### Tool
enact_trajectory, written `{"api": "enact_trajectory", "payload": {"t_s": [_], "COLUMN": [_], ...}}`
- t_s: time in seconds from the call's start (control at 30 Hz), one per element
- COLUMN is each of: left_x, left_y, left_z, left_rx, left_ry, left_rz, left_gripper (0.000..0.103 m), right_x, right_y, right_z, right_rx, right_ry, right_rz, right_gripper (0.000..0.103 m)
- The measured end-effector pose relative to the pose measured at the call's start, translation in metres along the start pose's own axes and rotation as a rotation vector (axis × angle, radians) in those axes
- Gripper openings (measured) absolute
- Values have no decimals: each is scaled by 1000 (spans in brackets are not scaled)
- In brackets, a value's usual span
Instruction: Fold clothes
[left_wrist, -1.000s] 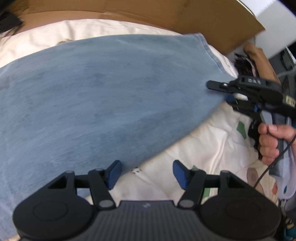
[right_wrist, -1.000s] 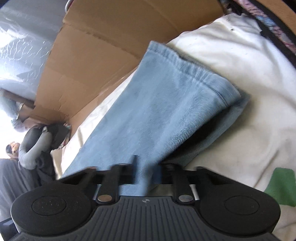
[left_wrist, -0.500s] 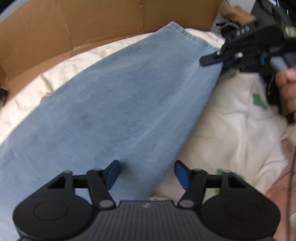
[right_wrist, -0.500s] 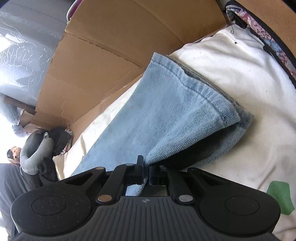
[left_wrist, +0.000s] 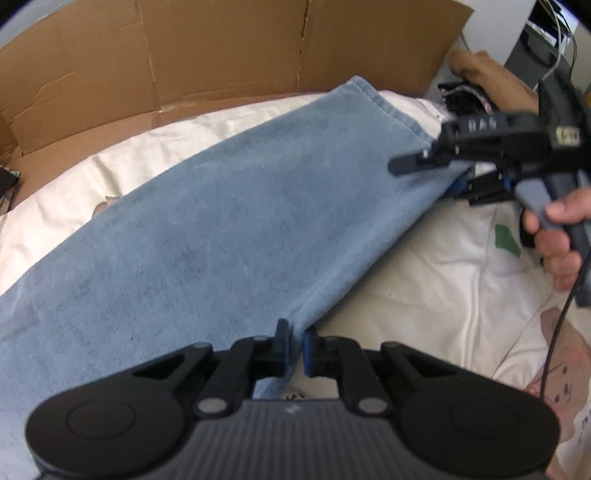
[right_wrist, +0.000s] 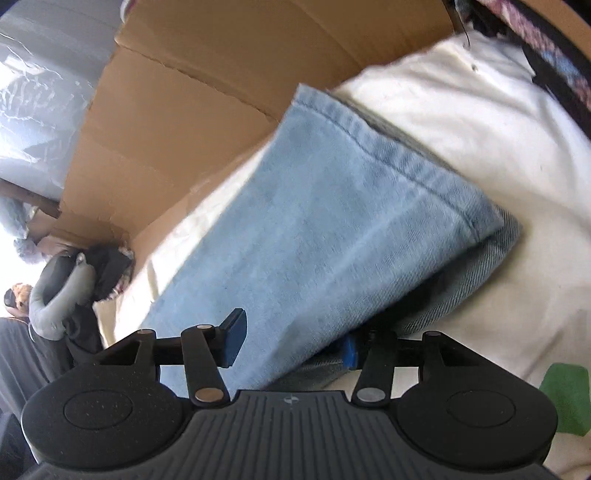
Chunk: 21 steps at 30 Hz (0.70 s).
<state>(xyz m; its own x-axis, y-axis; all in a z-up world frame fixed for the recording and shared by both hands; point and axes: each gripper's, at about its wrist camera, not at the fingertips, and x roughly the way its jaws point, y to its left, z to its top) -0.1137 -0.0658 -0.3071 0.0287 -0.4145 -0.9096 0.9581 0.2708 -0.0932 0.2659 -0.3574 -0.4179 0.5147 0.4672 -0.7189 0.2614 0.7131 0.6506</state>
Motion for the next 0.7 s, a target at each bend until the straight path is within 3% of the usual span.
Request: {"api": "enact_trajectory", "payload": {"t_s": [0.1, 0.23, 0.43, 0.7], "left_x": [-1, 3, 14, 28], "left_y": [4, 6, 6, -4], "left_z": [3, 4, -6, -23], "left_rx": [-13, -21, -24, 3], "left_ry": [-10, -6, -16, 14], "left_rz": [-10, -18, -29, -30], "left_gripper": [8, 8, 8, 13], "right_x": [3, -6, 5, -8], "right_y": [-7, -5, 6, -3], "right_z": [-3, -6, -15, -12], "right_rx": [12, 21, -17, -5], "right_ry": [80, 119, 113, 5], "right_rz": [-18, -42, 18, -40], "right_gripper": [58, 61, 62, 59]}}
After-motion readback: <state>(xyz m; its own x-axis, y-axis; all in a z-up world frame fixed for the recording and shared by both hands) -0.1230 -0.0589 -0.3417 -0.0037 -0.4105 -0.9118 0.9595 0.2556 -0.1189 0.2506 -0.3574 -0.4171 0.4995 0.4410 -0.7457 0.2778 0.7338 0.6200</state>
